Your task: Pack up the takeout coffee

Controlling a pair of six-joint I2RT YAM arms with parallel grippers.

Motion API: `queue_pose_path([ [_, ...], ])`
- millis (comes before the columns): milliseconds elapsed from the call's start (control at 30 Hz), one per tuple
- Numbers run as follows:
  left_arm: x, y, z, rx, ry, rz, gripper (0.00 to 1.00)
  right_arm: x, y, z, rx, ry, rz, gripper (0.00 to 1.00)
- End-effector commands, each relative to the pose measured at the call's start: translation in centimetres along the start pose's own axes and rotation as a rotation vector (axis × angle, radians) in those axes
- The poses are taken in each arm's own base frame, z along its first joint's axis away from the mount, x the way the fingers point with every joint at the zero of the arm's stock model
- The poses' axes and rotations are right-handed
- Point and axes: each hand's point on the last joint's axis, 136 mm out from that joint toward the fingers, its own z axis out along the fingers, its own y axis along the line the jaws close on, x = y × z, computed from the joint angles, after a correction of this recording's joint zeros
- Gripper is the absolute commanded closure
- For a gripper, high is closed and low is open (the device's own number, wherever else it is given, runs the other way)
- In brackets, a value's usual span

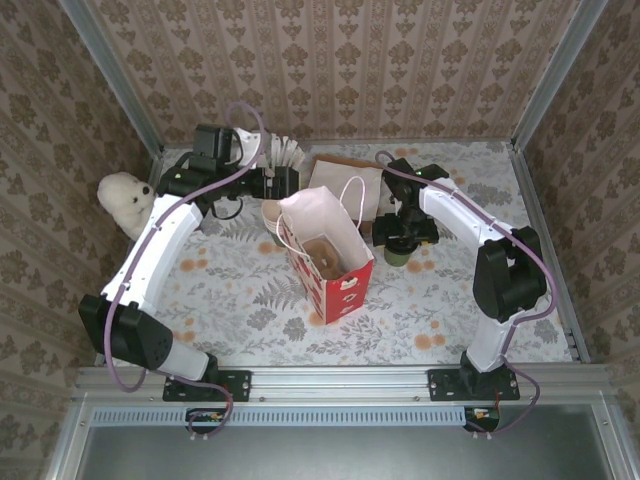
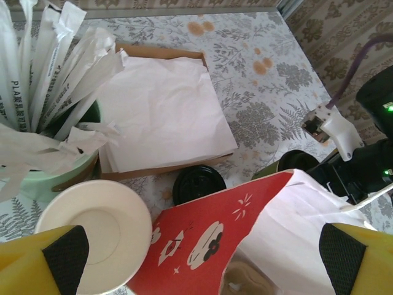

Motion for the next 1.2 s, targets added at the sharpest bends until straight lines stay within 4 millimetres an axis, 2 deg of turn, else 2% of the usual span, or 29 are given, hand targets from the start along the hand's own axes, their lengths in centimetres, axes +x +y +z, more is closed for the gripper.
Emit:
queue_pose_path([
  [0,0.1,0.5,-0.2,-0.012,-0.001,-0.013,0.00,0.3,-0.3,0.1,0.034,0.028,0.004,0.00],
  [200,0.1,0.5,-0.4,-0.009,0.000,-0.008,0.00,0.2,-0.3,0.6,0.047,0.047,-0.001,0.00],
  [467,0.4,1.1,-0.2,-0.009,0.009,-0.014,0.00,-0.2,-0.5,0.2,0.068,0.040,-0.004,0.00],
  [833,0.6,1.9,-0.4,-0.015,0.017,-0.027,0.00,0.2,-0.3,0.4,0.070,0.118,-0.056,0.00],
  [1167,0.9,2.2,0.0,-0.007,0.021,-0.048,0.00,-0.7,-0.3,0.6,0.081,0.106,-0.056,0.02],
])
